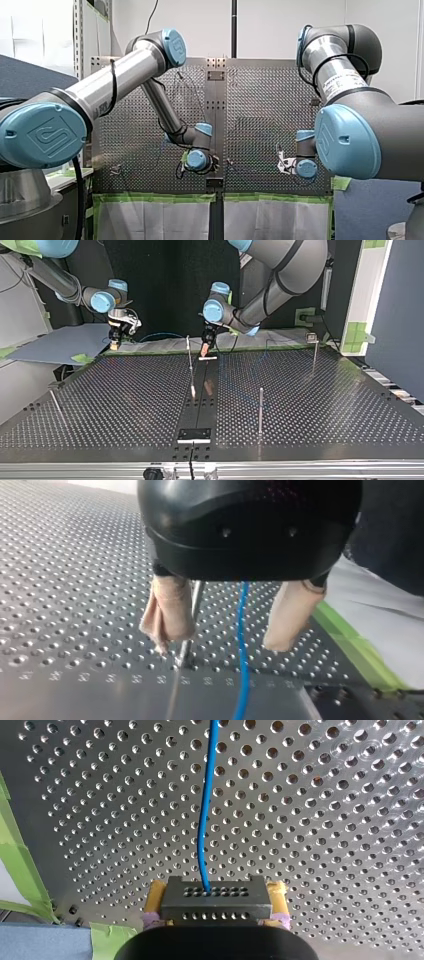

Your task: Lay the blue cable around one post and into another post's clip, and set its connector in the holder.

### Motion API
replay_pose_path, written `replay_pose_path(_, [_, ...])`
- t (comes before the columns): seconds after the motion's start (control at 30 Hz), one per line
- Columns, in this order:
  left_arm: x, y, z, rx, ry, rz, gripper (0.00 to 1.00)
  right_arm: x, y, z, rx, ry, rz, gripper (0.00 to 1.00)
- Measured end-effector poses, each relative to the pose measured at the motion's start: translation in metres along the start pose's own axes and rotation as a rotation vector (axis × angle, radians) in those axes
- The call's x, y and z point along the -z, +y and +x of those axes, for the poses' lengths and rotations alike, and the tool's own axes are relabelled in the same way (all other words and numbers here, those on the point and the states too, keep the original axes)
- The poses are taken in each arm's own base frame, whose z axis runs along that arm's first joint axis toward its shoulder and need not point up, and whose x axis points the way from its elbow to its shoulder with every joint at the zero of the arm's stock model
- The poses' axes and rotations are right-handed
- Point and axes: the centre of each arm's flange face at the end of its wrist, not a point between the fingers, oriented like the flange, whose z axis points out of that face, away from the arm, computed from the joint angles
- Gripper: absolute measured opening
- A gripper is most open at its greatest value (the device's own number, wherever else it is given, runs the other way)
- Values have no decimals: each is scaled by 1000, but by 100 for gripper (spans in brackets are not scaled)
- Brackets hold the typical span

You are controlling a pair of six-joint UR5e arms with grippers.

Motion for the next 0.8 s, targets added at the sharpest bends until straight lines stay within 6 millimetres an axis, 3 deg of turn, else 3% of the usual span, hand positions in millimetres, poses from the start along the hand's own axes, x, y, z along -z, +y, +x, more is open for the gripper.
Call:
replay_pose_path(0.43, [30,2,-4,-25,40,40,98,0,-1,0,0,-1,1,0])
replay_pose_path(0.8, [44,-2,-30,-54,73,85,98,0,1,0,-7,-2,-1,0])
